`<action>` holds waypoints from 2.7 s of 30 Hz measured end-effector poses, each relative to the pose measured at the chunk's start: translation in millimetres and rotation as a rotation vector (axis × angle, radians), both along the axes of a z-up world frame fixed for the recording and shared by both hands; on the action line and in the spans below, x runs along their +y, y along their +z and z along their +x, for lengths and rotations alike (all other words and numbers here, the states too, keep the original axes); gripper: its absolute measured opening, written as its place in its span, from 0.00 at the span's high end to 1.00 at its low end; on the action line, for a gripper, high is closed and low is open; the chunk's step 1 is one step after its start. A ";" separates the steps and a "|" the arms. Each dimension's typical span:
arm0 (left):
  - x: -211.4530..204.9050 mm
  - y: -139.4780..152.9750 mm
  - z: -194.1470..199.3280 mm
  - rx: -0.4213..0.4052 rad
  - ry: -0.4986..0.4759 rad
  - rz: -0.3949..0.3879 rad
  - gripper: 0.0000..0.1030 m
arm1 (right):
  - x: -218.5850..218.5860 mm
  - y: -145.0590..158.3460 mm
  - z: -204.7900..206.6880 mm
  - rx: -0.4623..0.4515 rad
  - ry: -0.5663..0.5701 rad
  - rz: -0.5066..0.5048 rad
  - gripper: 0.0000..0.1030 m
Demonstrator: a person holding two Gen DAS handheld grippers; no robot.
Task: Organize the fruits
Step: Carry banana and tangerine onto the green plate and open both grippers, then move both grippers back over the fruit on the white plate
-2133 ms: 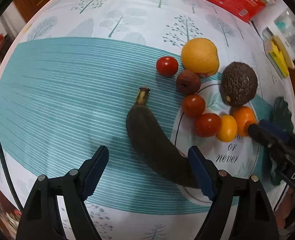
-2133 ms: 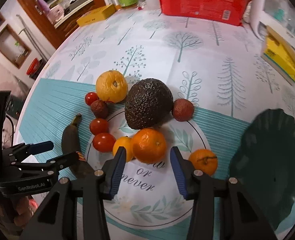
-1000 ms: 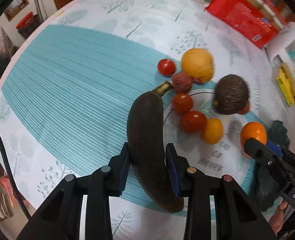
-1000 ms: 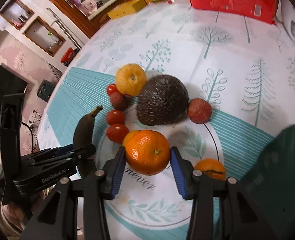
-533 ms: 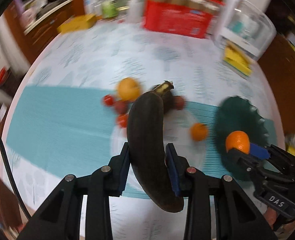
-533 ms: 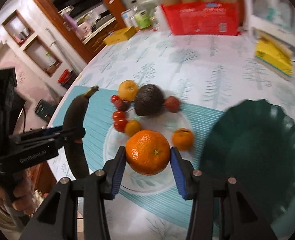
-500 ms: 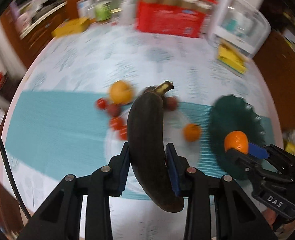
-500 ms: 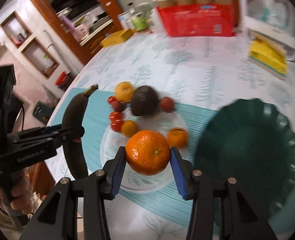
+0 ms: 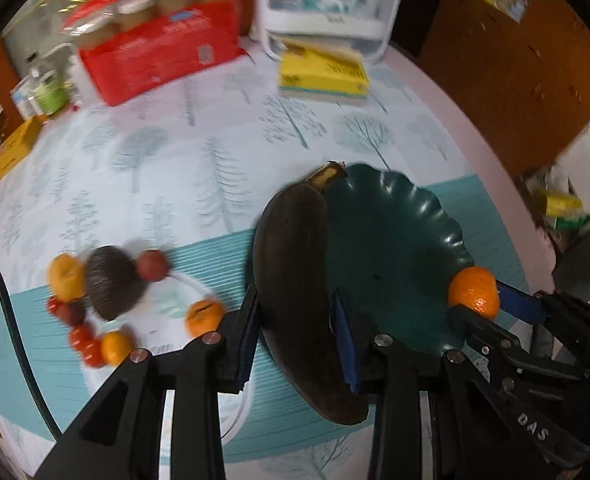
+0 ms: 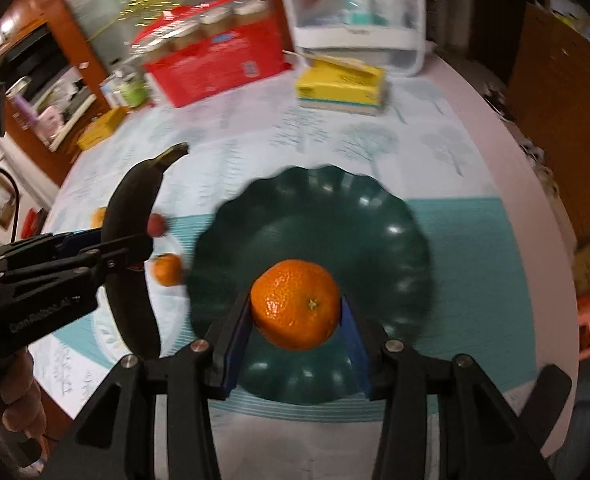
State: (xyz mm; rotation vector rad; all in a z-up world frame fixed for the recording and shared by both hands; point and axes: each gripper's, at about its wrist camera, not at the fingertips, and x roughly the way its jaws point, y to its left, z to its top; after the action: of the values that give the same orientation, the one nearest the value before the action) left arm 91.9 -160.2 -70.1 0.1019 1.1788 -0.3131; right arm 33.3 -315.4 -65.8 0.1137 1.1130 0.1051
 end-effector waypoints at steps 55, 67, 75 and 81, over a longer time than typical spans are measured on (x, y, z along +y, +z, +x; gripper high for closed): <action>56.1 8.9 -34.5 -0.003 0.055 0.099 0.14 | 33.2 7.1 -4.8 -0.016 0.015 -0.075 0.49; 172.4 109.5 -32.9 -0.186 0.108 0.166 0.13 | 82.8 93.7 -19.7 -0.174 0.008 -0.093 0.49; 249.2 141.2 -23.3 -0.248 0.123 0.187 0.13 | 147.3 130.2 -3.3 -0.199 0.017 -0.063 0.49; 292.7 150.5 -5.7 -0.275 0.139 0.154 0.13 | 195.5 140.5 18.0 -0.188 0.022 -0.044 0.48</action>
State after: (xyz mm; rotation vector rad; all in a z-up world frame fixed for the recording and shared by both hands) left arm 86.2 132.5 80.4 0.1909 0.9304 -0.0815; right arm 51.3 -119.8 74.6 0.0508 0.9289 0.1090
